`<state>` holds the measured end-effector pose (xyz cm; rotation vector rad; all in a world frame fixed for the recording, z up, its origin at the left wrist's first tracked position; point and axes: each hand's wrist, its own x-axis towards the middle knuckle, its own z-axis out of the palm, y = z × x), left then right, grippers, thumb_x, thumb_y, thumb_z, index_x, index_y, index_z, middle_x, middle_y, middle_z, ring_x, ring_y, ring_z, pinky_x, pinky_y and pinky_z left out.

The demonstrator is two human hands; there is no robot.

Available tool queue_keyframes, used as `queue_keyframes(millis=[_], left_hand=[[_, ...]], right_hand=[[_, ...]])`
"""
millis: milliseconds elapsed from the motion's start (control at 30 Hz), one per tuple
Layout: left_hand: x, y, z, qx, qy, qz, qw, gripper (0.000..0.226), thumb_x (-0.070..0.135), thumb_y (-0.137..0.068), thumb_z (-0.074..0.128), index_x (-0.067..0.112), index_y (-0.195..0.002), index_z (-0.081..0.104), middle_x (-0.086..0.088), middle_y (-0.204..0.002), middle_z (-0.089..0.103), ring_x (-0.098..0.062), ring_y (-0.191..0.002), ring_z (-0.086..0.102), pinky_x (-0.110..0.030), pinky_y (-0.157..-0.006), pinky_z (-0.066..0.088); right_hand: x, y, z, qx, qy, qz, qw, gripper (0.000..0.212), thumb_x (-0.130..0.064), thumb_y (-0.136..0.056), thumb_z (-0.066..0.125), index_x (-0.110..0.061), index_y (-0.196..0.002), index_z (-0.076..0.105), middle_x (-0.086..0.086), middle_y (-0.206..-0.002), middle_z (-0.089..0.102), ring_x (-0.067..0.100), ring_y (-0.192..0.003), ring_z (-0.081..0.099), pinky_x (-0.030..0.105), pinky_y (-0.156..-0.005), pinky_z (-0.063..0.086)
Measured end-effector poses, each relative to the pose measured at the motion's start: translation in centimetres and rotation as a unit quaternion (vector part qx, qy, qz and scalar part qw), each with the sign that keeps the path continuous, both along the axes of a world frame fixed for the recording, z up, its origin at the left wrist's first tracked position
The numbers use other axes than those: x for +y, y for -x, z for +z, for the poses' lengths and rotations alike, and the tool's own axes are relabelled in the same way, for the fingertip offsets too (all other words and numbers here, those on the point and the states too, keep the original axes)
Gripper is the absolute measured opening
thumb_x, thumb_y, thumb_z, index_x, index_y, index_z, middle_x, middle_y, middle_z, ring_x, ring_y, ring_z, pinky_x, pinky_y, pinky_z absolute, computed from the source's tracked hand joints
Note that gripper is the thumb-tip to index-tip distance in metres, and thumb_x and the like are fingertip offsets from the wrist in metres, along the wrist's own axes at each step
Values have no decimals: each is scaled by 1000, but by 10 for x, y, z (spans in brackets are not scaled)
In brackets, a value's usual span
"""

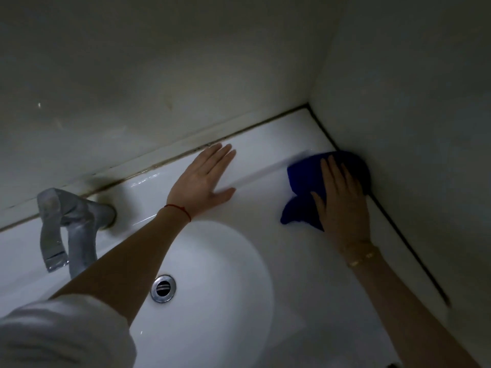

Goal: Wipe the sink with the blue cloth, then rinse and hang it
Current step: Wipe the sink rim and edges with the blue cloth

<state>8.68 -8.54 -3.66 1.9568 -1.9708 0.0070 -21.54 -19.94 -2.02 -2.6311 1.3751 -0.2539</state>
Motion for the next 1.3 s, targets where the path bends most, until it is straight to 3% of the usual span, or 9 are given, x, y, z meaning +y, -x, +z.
queue_keyframes(millis=[200,333,533,667,867,1067,1300], left_hand=[[1,-2,0,5,0,0,1000,76,43,-89,62,8,-151,35,-9,-157,35,-26,-147,27,-38,-122,21],[2,-4,-2,6,-2,-8,1000,76,43,-89,63,8,-151,36,-9,-156,36,-27,-147,28,-37,-122,21],[2,-5,-1,1,-6,-7,1000,76,48,-90,57,9,-151,35,-6,-157,35,-25,-147,26,-29,-122,13],[2,-4,-2,-3,-2,-4,1000,75,48,-90,56,9,-151,36,-7,-157,35,-25,-147,27,-30,-122,14],[3,-4,-2,-18,-13,2,1000,77,49,-90,55,9,-152,34,-7,-158,34,-25,-148,25,-32,-123,15],[2,-5,-4,-18,3,-3,1000,75,48,-90,56,8,-151,36,-8,-157,36,-25,-147,27,-34,-122,19],[0,-5,-6,-13,7,-1,1000,76,46,-89,59,8,-151,35,-9,-156,36,-26,-147,28,-36,-122,20]], right_hand=[[-2,-8,-1,6,4,-4,1000,66,-41,-99,43,-8,-152,22,13,-155,29,33,-139,33,49,-111,33],[-30,-44,1,24,-12,34,999,70,-41,-97,47,-8,-152,19,12,-157,24,32,-141,28,47,-115,26],[29,32,1,12,7,-30,999,69,-49,-97,31,-10,-152,19,10,-154,32,28,-134,40,44,-109,35],[62,66,-1,1,21,-69,997,68,-46,-96,35,-8,-151,23,10,-153,34,29,-130,44,44,-107,36],[9,4,0,25,17,-7,1000,71,-36,-95,54,-7,-151,23,11,-156,29,32,-133,42,47,-107,34],[9,11,-5,17,38,30,999,59,-36,-100,38,-8,-150,26,10,-154,33,30,-131,43,44,-111,30],[-38,-54,-2,-15,10,54,998,57,-22,-99,44,-4,-150,25,14,-154,31,32,-136,37,43,-115,22]])
